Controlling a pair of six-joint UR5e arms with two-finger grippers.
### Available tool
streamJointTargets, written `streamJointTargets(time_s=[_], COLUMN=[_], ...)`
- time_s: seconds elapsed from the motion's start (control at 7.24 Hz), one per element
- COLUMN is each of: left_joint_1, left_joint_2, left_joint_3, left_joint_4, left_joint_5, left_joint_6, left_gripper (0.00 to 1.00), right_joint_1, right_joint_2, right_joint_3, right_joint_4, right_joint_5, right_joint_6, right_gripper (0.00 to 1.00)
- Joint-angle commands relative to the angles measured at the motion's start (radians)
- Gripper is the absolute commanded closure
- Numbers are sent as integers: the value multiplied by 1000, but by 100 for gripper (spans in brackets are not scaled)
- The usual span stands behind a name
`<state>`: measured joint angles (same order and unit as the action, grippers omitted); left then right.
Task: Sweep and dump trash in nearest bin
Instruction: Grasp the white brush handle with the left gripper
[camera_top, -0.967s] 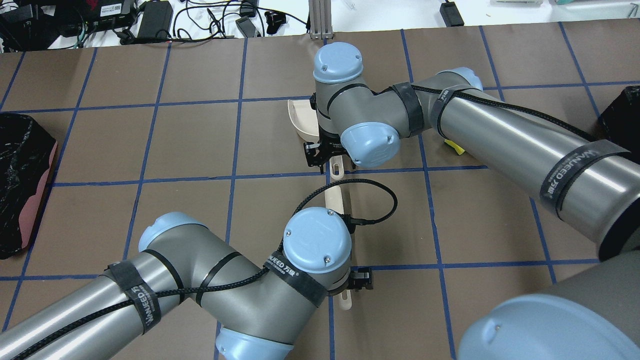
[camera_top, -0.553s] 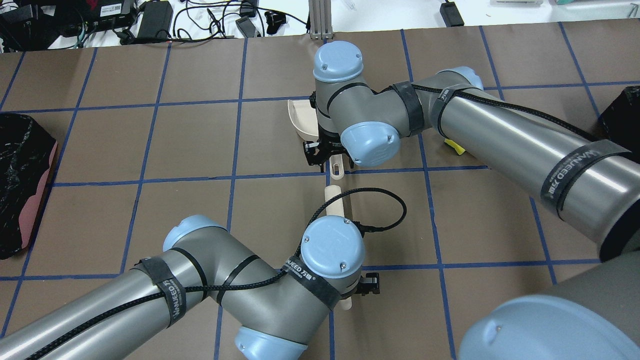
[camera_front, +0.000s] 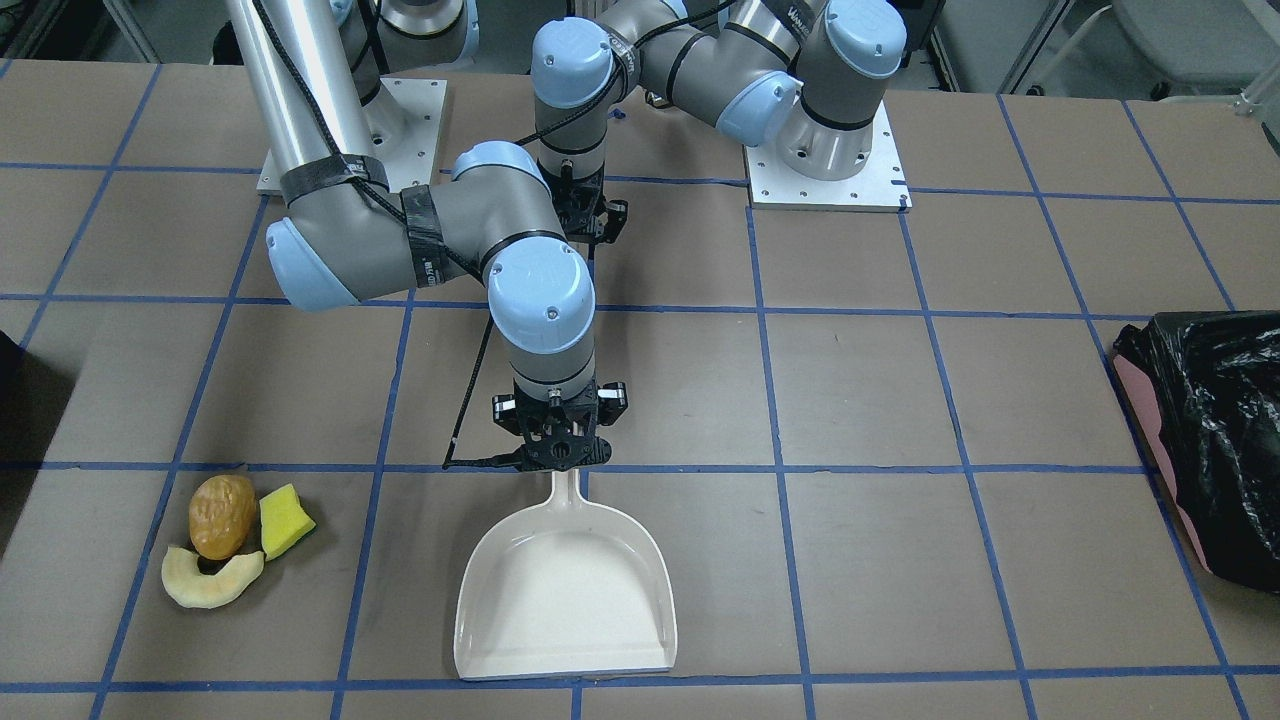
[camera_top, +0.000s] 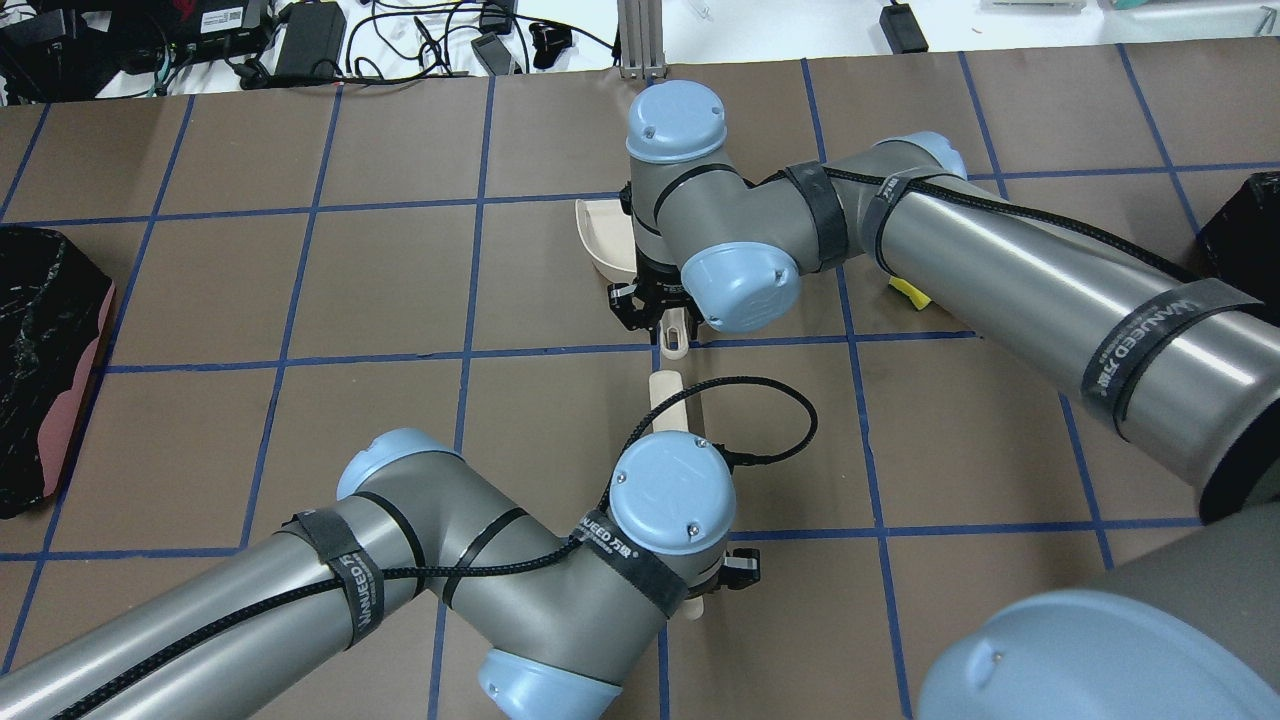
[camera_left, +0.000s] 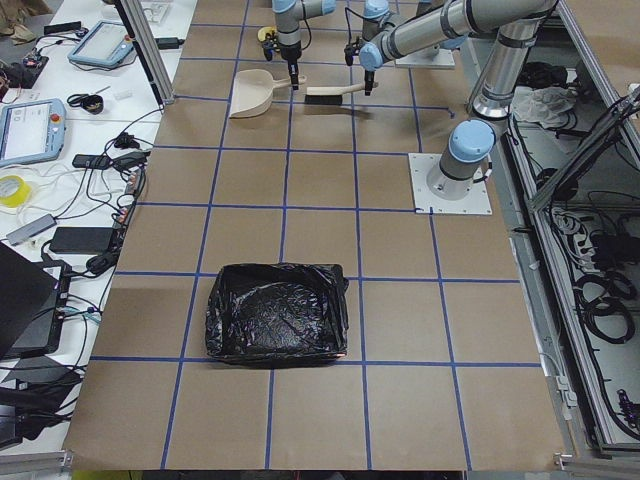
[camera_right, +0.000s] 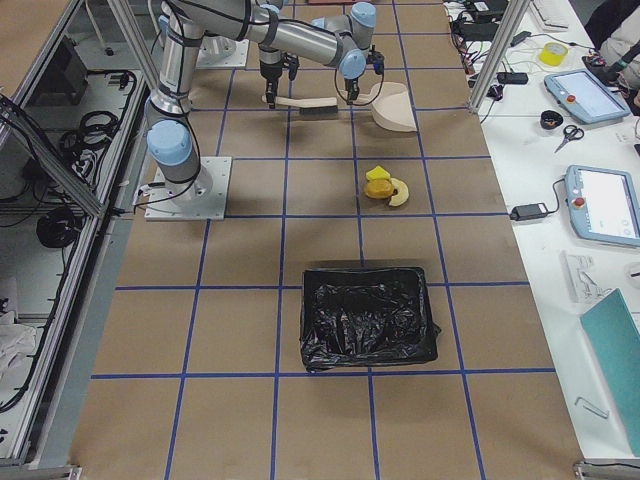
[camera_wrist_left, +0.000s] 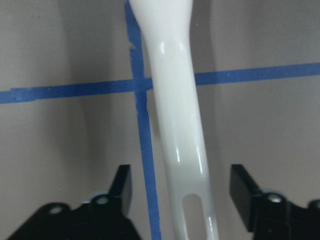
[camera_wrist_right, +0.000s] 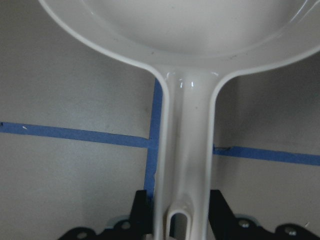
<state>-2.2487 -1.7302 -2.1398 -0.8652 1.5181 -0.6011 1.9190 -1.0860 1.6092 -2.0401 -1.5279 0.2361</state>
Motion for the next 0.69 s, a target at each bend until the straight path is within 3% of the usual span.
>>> streamJointTargets(time_s=[0.0, 0.14, 0.55], left_joint_1=[0, 0, 1], left_joint_2=[15, 17, 24], left_joint_3=[9, 11, 11], left_joint_4=[0, 0, -15], left_joint_5=[0, 8, 10], left_joint_6=[6, 18, 0], left_gripper=[56, 98, 100], right_joint_1=[0, -2, -46], right_joint_2=[-2, -6, -99], right_joint_3=[-2, -8, -20], right_joint_4=[4, 6, 64], right_joint_5=[-5, -5, -55], right_joint_6=[0, 0, -53], right_gripper=[90, 97, 95])
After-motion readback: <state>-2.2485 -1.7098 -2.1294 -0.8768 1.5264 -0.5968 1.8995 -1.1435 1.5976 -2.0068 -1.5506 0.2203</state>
